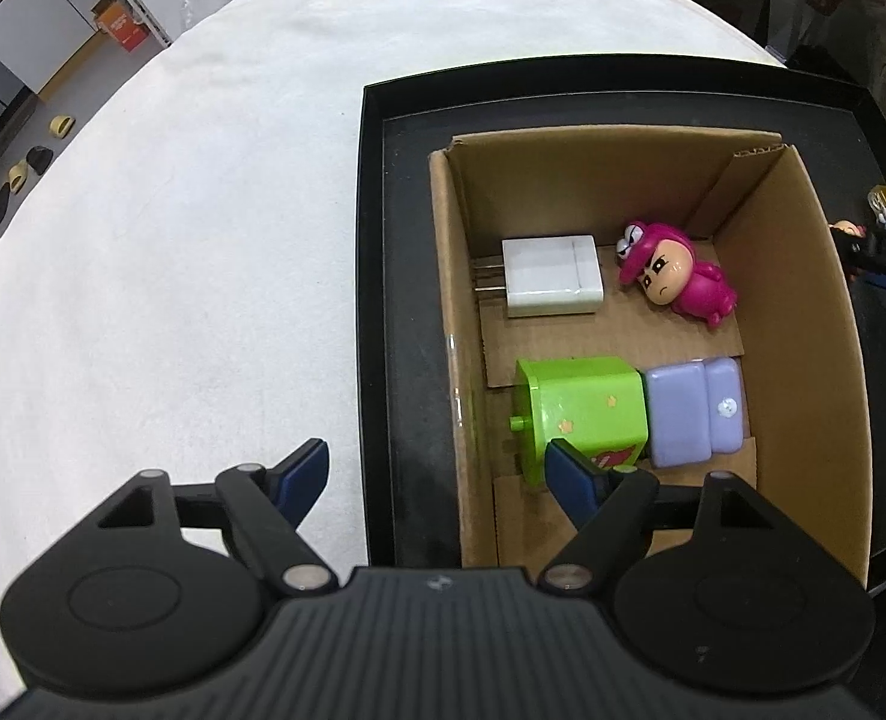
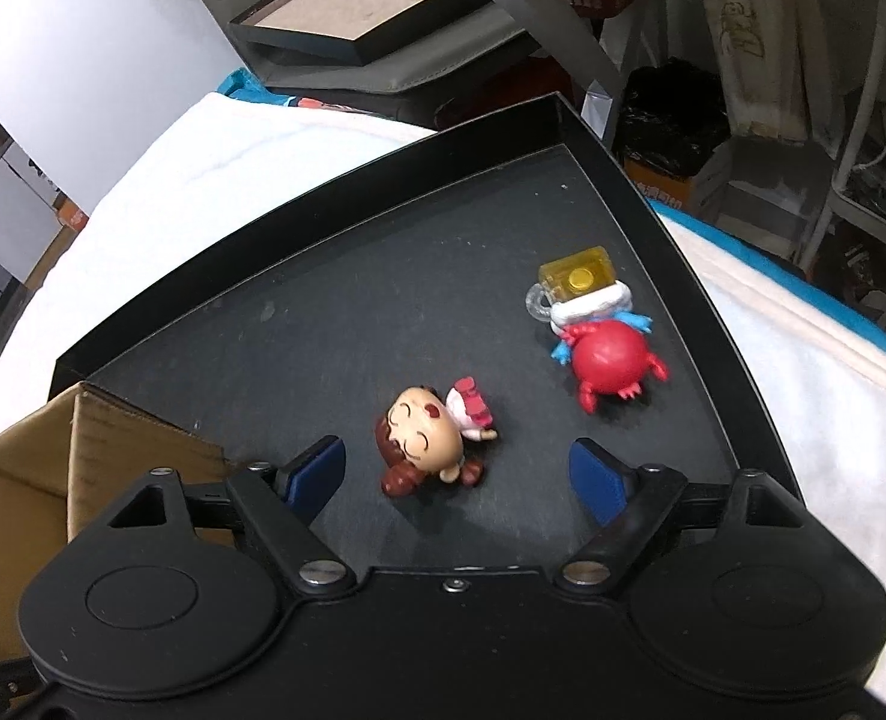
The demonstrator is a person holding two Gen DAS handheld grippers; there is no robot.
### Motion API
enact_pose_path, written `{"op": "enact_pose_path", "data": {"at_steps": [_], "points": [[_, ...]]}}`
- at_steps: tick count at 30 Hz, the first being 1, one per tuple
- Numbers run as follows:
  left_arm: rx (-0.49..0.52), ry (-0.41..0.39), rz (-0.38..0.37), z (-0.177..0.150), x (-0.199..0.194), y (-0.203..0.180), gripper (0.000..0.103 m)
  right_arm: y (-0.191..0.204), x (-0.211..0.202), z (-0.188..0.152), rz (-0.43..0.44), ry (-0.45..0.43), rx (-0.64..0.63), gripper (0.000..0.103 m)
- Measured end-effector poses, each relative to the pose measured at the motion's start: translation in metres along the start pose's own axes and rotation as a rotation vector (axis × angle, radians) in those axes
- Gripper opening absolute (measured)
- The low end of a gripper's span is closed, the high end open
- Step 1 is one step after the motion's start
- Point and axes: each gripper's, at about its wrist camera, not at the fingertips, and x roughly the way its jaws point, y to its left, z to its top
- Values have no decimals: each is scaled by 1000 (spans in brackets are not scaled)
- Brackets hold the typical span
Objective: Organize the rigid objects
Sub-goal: 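Move the right tool to the brown-haired doll and grasp it, then carry the brown-haired doll with the right tool over the cardboard box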
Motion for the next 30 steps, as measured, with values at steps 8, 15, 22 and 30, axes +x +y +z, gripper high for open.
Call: {"op": "enact_pose_path", "data": {"at_steps": [8, 15, 22, 30], "points": [[-7, -10, -13, -5, -4, 2, 78, -4, -11, -4, 22, 18, 15, 42], [-25, -32, -41, -10, -9, 6, 78, -7, -29, -7, 5, -1, 28, 42], [-20, -48, -69, -20, -12, 10, 78, -3, -50, -10, -20, -28, 17, 42], [3, -55, -100, -34, -5, 17, 78, 8, -72, -12, -27, -58, 1, 42]]}}
